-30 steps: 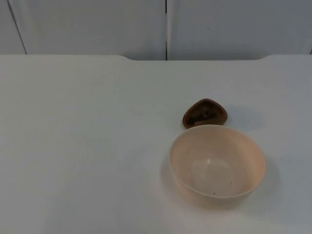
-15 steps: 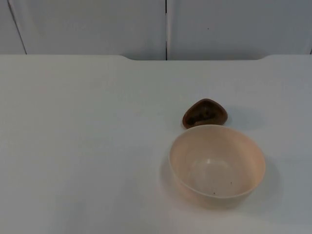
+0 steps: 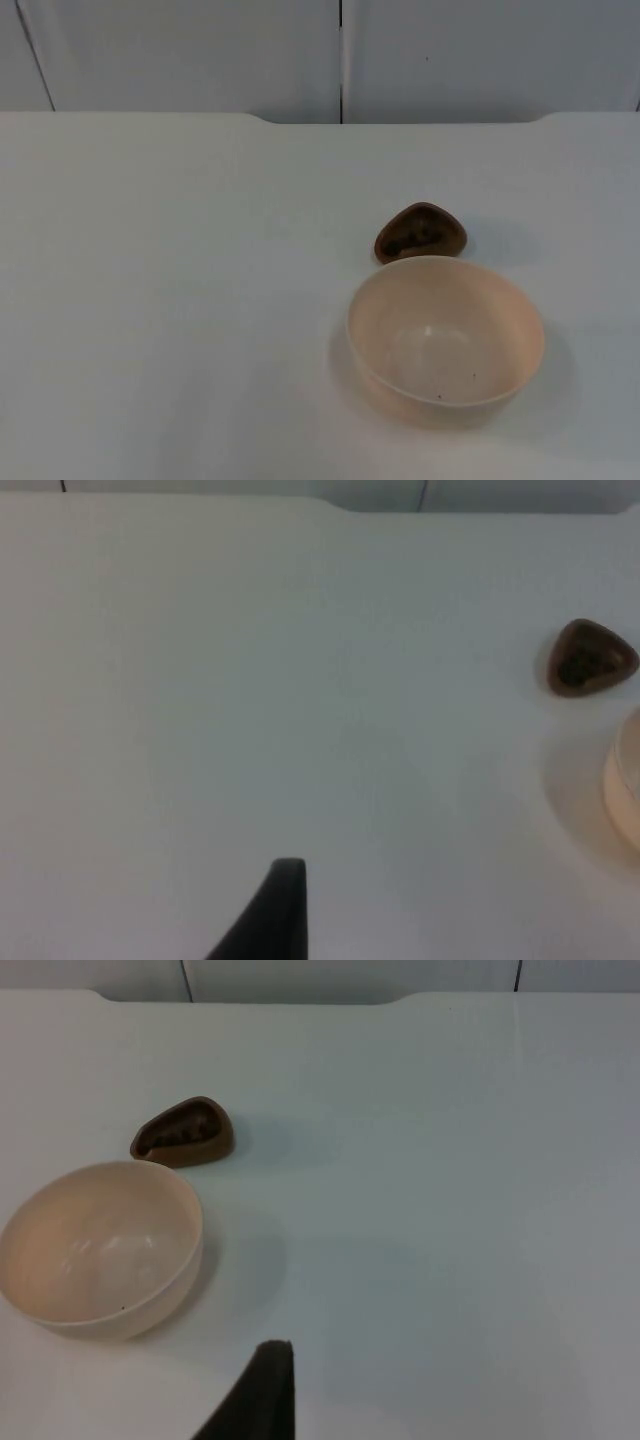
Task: Pick up the bowl with the left hand and pour the coffee beans from the cup into the bowl with the right hand.
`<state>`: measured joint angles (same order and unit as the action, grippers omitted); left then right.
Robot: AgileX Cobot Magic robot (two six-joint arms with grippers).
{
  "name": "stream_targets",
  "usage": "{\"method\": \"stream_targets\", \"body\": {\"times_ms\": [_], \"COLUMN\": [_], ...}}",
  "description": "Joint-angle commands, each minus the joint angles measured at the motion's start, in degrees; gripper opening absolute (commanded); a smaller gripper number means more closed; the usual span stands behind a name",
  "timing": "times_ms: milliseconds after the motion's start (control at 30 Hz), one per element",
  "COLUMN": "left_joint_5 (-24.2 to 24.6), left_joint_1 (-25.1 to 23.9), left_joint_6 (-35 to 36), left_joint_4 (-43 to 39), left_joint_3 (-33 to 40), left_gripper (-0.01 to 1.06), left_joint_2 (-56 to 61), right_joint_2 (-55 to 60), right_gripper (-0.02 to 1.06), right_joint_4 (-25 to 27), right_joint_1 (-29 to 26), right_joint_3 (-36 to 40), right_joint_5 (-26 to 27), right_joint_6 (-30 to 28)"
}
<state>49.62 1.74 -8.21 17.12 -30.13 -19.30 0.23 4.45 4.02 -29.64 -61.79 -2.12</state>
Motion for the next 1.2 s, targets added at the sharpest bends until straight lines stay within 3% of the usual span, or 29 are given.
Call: {"method": "stream_targets", "body": {"times_ms": [0,400,867,1167], "left_joint_5": [-2.4,-5.19,-6.8,-6.92], "left_joint_1": [0.34,0.34,0.34,0.34], "left_joint_6": [-2.51,-10.77,-23.8,-28.25], "left_joint_4": [2.72,11.62,29.85,34.53], "left_joint_3": [-0.42,-0.53,-0.53,-0.53], "left_gripper": [1.05,1.05,1.05,1.05], "left_joint_2": [-3.19,-13.26,-22.06,-25.13], "right_joint_2": [-0.23,-0.23,-0.23,-0.23], "right_gripper": [1.05,1.05,1.05,1.05], "right_joint_4": [0.13,0.13,0.13,0.13], "right_joint_1": [-0.43,-0.43,-0.43,-0.43], "right_joint_3": [0.16,0.16,0.16,0.16], "right_joint_5": [-0.04,-0.04,-0.04,-0.04], "right_joint_6": [-0.18,-0.18,-0.18,-0.18]}}
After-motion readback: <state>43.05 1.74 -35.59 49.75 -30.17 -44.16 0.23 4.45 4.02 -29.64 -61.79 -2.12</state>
